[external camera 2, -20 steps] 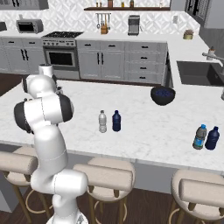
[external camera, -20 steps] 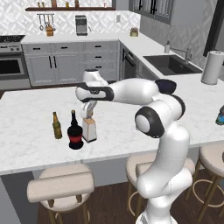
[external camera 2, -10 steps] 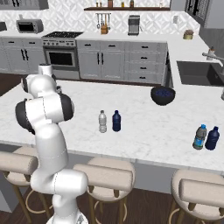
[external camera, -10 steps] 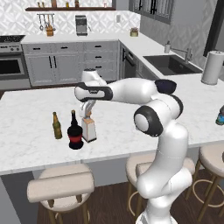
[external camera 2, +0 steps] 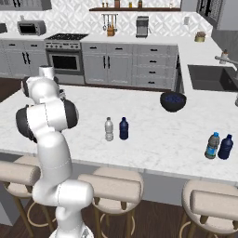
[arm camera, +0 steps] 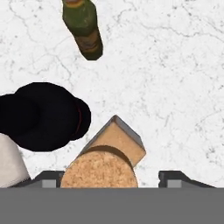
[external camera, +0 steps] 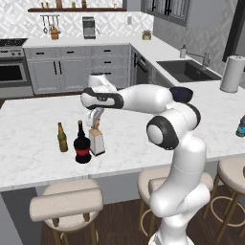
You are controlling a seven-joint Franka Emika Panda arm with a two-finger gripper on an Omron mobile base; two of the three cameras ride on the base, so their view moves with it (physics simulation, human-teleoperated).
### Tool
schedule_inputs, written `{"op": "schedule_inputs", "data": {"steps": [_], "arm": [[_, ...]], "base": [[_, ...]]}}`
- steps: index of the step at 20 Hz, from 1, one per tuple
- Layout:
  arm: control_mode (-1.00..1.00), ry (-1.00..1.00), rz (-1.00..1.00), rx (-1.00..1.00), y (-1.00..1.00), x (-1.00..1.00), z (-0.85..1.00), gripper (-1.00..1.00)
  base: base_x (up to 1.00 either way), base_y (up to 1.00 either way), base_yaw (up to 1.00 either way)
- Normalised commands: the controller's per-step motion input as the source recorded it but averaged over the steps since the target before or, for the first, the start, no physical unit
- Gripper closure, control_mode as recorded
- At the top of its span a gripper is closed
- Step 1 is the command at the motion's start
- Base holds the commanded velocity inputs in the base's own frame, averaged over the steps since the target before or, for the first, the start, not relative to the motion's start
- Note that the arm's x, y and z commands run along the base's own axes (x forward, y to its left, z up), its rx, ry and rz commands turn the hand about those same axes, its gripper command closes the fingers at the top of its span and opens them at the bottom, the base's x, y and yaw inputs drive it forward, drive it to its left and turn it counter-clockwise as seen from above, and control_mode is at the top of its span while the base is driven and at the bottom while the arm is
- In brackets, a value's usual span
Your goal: Move the plastic bottles in the middle to the plastics group, and the glass bottles in the middle to the glass group.
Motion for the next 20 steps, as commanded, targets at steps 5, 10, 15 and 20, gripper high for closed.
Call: {"op": "schedule_inputs", "data": {"steps": [5,10,15,20], "arm": [[-1.00,0.00,-0.01,0.00,-0.02,-0.18,0.25,-1.00],[-1.00,0.04,-0.20,0.00,-0.49,-0.36,0.31,-1.00],[-1.00,0.12,-0.46,0.01,-0.54,-0.04,0.02,-1.00],[-1.00,0.00,-0.48,0.12,-0.97,-0.15,-0.08,-1.00]], "base": [[0.00,0.00,0.00],[0.00,0.00,0.00],[0.00,0.00,0.00],[0.00,0.00,0.00]]}}
